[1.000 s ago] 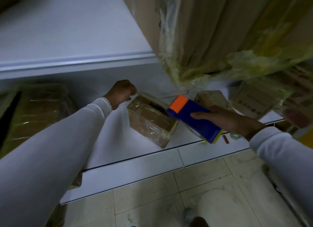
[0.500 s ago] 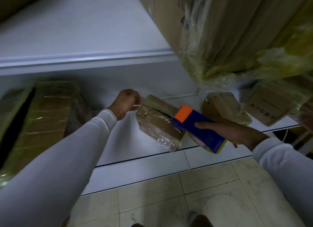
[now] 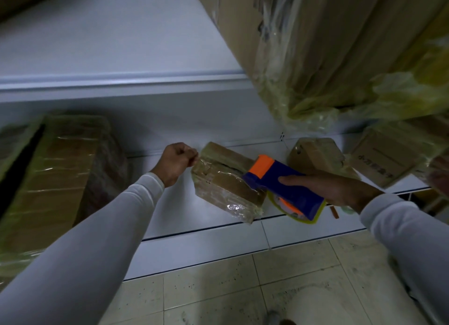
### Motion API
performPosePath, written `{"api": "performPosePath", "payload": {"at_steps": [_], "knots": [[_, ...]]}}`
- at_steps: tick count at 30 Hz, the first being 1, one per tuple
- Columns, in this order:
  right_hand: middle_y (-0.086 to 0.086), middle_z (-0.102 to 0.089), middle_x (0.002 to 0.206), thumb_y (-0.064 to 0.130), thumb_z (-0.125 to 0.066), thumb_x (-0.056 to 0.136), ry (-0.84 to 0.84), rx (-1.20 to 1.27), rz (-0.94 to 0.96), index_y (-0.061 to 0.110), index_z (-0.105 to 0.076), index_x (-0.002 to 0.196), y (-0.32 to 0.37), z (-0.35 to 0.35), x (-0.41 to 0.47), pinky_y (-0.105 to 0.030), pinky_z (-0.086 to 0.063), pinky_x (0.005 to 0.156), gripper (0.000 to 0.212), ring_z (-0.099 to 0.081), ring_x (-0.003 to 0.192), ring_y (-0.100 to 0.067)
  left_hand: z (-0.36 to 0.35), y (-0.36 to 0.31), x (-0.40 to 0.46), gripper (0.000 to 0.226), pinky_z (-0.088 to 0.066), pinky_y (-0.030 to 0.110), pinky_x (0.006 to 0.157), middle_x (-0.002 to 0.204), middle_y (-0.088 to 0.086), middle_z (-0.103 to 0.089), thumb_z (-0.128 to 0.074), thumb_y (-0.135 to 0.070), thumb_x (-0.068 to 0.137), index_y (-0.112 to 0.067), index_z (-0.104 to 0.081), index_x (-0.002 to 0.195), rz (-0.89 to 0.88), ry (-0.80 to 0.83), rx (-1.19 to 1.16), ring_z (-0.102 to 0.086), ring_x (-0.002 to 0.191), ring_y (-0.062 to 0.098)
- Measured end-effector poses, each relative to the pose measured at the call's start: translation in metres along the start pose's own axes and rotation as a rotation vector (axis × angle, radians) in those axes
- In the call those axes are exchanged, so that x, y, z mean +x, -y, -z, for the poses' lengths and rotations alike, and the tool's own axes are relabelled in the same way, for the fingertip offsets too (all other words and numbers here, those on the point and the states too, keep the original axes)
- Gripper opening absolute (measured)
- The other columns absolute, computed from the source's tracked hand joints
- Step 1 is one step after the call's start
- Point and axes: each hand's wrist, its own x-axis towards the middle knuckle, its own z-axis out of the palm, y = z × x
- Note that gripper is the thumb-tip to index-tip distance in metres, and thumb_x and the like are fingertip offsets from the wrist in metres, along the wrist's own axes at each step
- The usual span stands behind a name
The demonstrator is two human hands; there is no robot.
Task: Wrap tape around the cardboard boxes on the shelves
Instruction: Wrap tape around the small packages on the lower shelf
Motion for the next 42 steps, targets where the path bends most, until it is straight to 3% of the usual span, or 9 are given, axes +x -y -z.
{"api": "performPosePath", "payload": {"at_steps": [9, 12, 15, 18, 23, 26, 34, 38, 42], "knots": [[-0.012, -0.075, 0.088, 0.049, -0.068, 0.072, 0.009, 0.011, 0.009, 0.003, -0.065, 0.112, -0.003, 0.000, 0.005, -0.032, -0.053, 0.067, 0.061, -0.070, 0.071, -0.022, -0.004, 0.005, 0.009, 0.025, -0.051, 0.028, 0.067, 0.070, 0.010, -0.056, -0.057, -0.002, 0.092, -0.007, -0.057, 0.068, 0.124, -0.008, 0.096, -0.054, 0.068, 0.022], [-0.009, -0.075, 0.082, 0.046, -0.066, 0.077, 0.012, 0.003, 0.012, 0.003, -0.065, 0.110, -0.003, 0.000, 0.004, -0.028, -0.053, 0.062, 0.055, -0.069, 0.067, -0.018, -0.001, 0.007, 0.007, 0.013, -0.045, 0.031, 0.061, 0.079, 0.010, -0.055, -0.064, -0.007, 0.089, -0.013, -0.052, 0.089, 0.171, -0.005, 0.149, -0.050, 0.068, 0.022], [-0.004, -0.074, 0.077, 0.042, -0.063, 0.087, -0.008, 0.003, -0.007, 0.007, -0.066, 0.104, -0.003, 0.000, 0.002, -0.022, -0.050, 0.053, 0.039, -0.068, 0.062, -0.014, 0.000, 0.013, -0.002, 0.033, -0.048, 0.031, 0.074, 0.100, 0.004, -0.053, -0.064, -0.004, 0.086, -0.015, -0.051, 0.116, -0.076, -0.096, 0.424, -0.053, 0.083, 0.020], [-0.011, -0.075, 0.089, 0.054, -0.072, 0.078, -0.020, 0.001, -0.023, 0.003, -0.065, 0.112, -0.002, -0.002, 0.002, -0.031, -0.053, 0.066, 0.061, -0.070, 0.072, -0.022, -0.010, 0.013, -0.009, 0.029, -0.054, 0.034, 0.084, 0.102, 0.004, -0.061, -0.046, 0.006, 0.090, -0.011, -0.065, 0.103, -0.296, -0.082, 0.424, -0.059, 0.091, 0.021], [-0.015, -0.074, 0.095, 0.054, -0.080, 0.069, -0.022, 0.026, -0.007, 0.004, -0.066, 0.113, -0.008, -0.007, 0.003, -0.036, -0.054, 0.074, 0.068, -0.070, 0.080, -0.027, -0.020, 0.012, -0.008, 0.043, -0.053, 0.036, 0.089, 0.106, 0.002, -0.069, -0.063, -0.045, 0.086, -0.023, -0.063, 0.122, -0.150, -0.021, 0.503, -0.066, 0.092, 0.021], [-0.007, -0.076, 0.083, 0.042, -0.070, 0.079, -0.030, 0.053, 0.019, 0.009, -0.067, 0.104, -0.006, -0.014, -0.002, -0.029, -0.054, 0.066, 0.041, -0.069, 0.072, -0.020, -0.021, 0.010, -0.011, 0.045, -0.052, 0.039, 0.092, 0.109, 0.006, -0.069, -0.068, -0.037, 0.085, -0.019, -0.062, 0.126, -0.138, -0.032, 0.478, -0.065, 0.096, 0.024], [-0.007, -0.073, 0.079, 0.060, -0.078, 0.058, 0.073, -0.031, 0.032, 0.009, -0.071, 0.092, 0.012, -0.060, 0.001, -0.026, -0.048, 0.063, 0.062, -0.067, 0.069, -0.020, 0.040, 0.016, -0.048, 0.031, -0.058, 0.038, 0.074, 0.091, 0.007, -0.071, -0.074, -0.036, 0.078, -0.024, -0.069, 0.107, -0.012, -0.042, 0.354, -0.066, 0.077, 0.026], [-0.002, -0.073, 0.073, 0.063, -0.073, 0.053, 0.136, -0.082, 0.047, 0.012, -0.071, 0.086, 0.021, -0.078, 0.004, -0.025, -0.046, 0.062, 0.061, -0.066, 0.064, -0.016, 0.055, 0.017, -0.068, 0.057, -0.051, 0.036, 0.089, 0.125, 0.018, -0.058, -0.066, -0.031, 0.087, -0.015, -0.045, 0.138, 0.140, -0.141, 0.467, -0.061, 0.101, 0.030], [-0.002, -0.073, 0.073, 0.061, -0.073, 0.056, 0.159, -0.093, 0.044, 0.012, -0.070, 0.086, 0.030, -0.088, 0.005, -0.026, -0.046, 0.064, 0.057, -0.066, 0.065, -0.017, 0.035, 0.007, -0.079, 0.060, -0.024, 0.042, 0.113, 0.151, 0.018, -0.033, -0.037, -0.033, 0.091, -0.013, -0.033, 0.147, -0.510, -0.030, 1.007, -0.029, 0.140, 0.034]]}}
